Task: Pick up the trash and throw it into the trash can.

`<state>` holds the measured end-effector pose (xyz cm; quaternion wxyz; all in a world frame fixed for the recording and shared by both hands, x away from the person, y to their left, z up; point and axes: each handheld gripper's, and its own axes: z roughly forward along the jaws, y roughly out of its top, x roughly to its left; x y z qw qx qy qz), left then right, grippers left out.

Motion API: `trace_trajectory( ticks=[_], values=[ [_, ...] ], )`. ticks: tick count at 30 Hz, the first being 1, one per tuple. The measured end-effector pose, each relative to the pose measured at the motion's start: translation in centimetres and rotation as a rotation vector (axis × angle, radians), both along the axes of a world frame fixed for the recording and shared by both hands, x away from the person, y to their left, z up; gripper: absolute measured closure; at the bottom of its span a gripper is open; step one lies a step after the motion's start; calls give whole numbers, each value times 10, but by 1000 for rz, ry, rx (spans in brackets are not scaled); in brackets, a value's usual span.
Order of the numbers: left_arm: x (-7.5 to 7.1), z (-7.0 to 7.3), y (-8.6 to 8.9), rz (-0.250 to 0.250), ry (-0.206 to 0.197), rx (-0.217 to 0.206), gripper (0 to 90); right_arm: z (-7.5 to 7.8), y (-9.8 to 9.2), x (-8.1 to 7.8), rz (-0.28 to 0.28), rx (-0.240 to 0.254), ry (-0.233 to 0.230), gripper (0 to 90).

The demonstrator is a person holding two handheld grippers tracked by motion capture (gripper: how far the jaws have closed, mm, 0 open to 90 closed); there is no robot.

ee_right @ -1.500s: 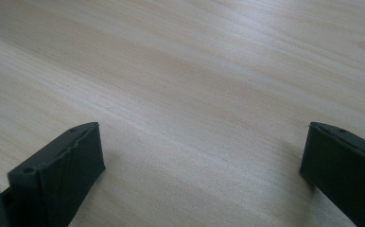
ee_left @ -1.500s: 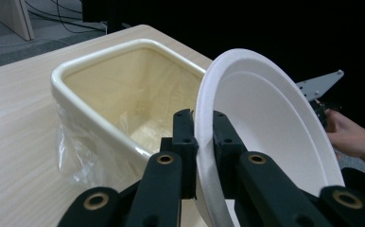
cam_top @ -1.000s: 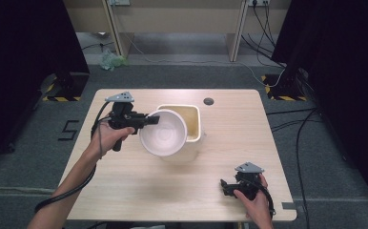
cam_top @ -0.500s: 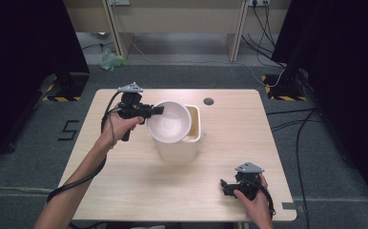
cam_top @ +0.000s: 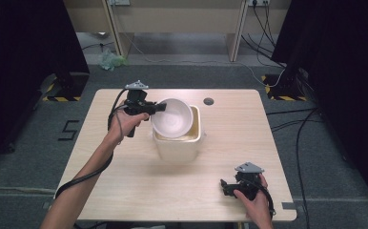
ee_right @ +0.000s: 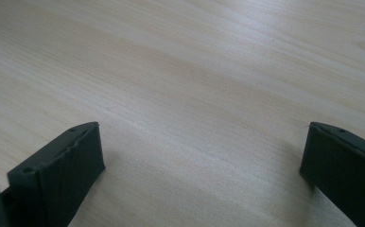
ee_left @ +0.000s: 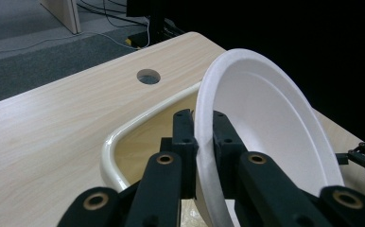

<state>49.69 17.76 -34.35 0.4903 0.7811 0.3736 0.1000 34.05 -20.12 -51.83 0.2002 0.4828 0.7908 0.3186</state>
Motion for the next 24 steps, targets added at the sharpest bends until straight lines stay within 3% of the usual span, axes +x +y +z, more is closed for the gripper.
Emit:
trace_trajectory(
  ticks=[12,18,21,24],
  values=[
    [9,-13,-8,21,6,26,826,0,0,0,-1,2,1,4],
    [12,-21,-19,14,8,67,821,0,0,0,-1,2,2,4],
    [13,-24,-21,7,17,81,757,0,0,0,-1,1,1,4],
    [14,-25,-19,18,24,69,657,0,0,0,-1,1,2,4]
  ],
)
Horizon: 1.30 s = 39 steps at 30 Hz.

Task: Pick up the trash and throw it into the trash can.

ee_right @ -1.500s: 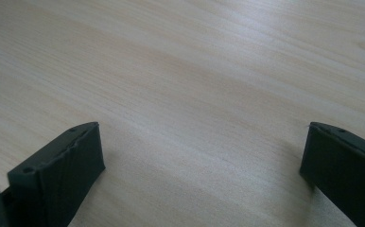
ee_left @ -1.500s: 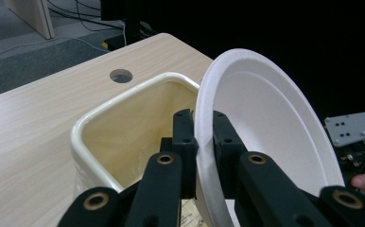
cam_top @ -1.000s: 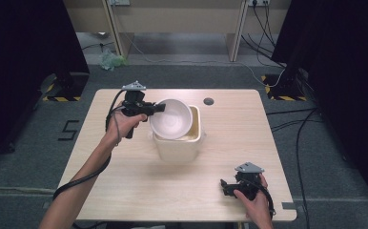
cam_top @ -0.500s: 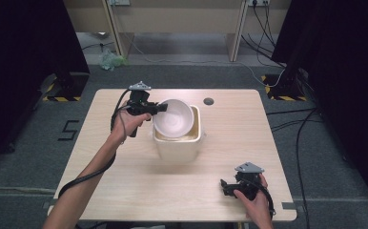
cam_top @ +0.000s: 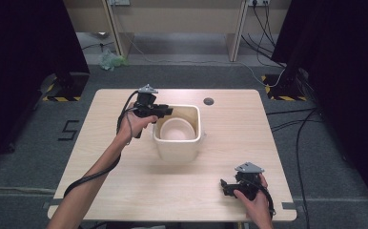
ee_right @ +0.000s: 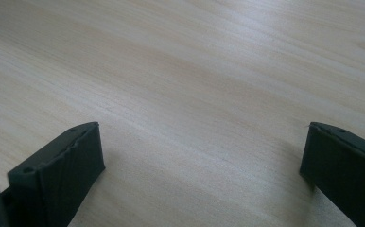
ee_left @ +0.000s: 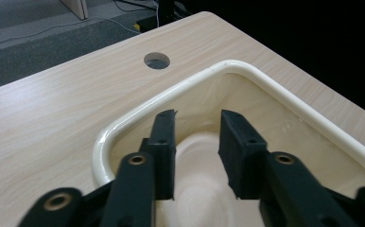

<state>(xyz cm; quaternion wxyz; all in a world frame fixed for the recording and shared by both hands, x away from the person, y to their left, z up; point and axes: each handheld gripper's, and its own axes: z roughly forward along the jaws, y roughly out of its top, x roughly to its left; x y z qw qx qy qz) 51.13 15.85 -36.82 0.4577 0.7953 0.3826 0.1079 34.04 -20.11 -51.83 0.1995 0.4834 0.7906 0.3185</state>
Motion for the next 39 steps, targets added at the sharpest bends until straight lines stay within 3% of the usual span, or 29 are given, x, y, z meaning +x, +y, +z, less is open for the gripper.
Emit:
trace_trajectory(
  ticks=[8,13,19,39],
  values=[
    [-1,-2,9,23,21,-22,416,0,0,0,0,0,0,4],
    [-3,-1,14,32,16,-24,349,0,0,0,0,0,0,4],
    [-10,5,20,33,27,-58,262,0,0,0,0,1,0,4],
    [-37,7,68,55,18,-129,193,0,0,0,0,0,0,4]
  ],
)
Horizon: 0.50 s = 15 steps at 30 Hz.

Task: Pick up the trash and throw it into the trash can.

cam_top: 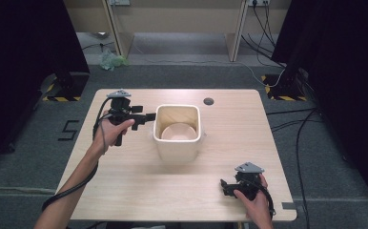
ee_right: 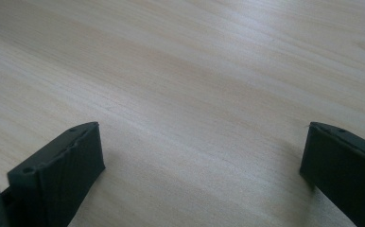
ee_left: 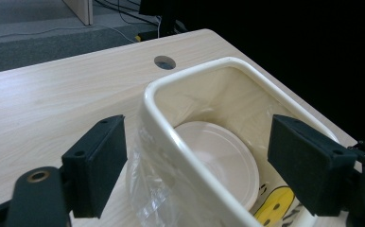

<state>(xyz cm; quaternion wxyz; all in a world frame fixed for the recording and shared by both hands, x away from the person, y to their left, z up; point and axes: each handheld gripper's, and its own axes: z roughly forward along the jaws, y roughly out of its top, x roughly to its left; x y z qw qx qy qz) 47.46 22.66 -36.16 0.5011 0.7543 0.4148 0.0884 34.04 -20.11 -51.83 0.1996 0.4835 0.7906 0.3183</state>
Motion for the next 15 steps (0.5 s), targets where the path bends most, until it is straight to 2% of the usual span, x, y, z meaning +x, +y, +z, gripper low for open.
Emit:
trace_trajectory(
  ticks=[7,15],
  values=[
    [-10,-6,9,8,-8,1,151,0,0,0,0,0,0,4],
    [-21,-14,12,-3,-15,2,151,0,0,0,0,-1,1,4]
  ],
)
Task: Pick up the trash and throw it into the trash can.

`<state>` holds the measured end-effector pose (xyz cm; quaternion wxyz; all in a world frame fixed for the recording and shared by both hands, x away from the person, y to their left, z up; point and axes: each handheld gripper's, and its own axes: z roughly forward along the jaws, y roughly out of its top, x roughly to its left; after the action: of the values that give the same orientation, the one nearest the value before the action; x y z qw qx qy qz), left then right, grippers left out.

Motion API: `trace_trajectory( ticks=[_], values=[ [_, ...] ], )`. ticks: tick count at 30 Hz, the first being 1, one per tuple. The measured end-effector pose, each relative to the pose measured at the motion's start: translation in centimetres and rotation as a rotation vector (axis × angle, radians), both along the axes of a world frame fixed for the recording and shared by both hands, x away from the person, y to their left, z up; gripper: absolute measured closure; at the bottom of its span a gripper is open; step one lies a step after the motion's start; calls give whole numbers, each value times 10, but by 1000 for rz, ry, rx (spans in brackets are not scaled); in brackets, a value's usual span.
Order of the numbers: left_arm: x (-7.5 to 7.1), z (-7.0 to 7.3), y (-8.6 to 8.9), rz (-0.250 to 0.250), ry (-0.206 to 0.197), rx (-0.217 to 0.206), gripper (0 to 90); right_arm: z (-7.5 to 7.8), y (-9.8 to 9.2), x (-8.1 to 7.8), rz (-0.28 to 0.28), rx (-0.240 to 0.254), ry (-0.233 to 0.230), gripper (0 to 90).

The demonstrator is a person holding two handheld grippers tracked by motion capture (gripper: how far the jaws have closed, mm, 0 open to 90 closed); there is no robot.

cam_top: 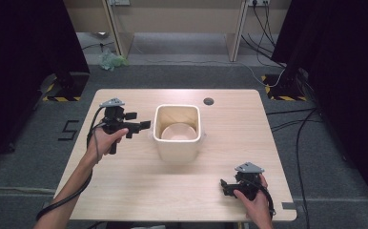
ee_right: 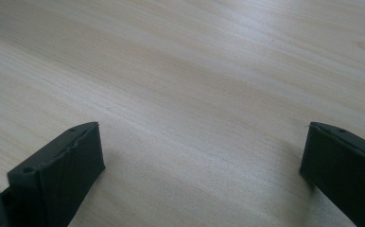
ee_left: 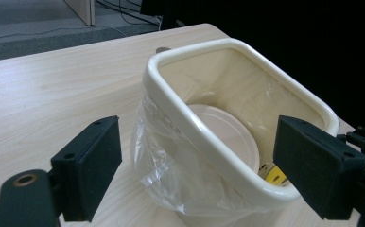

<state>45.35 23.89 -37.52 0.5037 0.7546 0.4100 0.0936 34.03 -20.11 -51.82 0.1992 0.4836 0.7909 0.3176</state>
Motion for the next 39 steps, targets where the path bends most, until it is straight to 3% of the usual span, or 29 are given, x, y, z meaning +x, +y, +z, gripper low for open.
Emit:
trace_trajectory(
  ticks=[11,27,39],
  values=[
    [-17,-5,6,-7,-20,-12,151,0,0,0,0,0,0,4],
    [-36,-30,19,-6,12,-19,151,0,0,0,0,0,0,4],
    [-46,-46,21,8,9,10,151,0,0,0,0,0,-1,4]
  ],
)
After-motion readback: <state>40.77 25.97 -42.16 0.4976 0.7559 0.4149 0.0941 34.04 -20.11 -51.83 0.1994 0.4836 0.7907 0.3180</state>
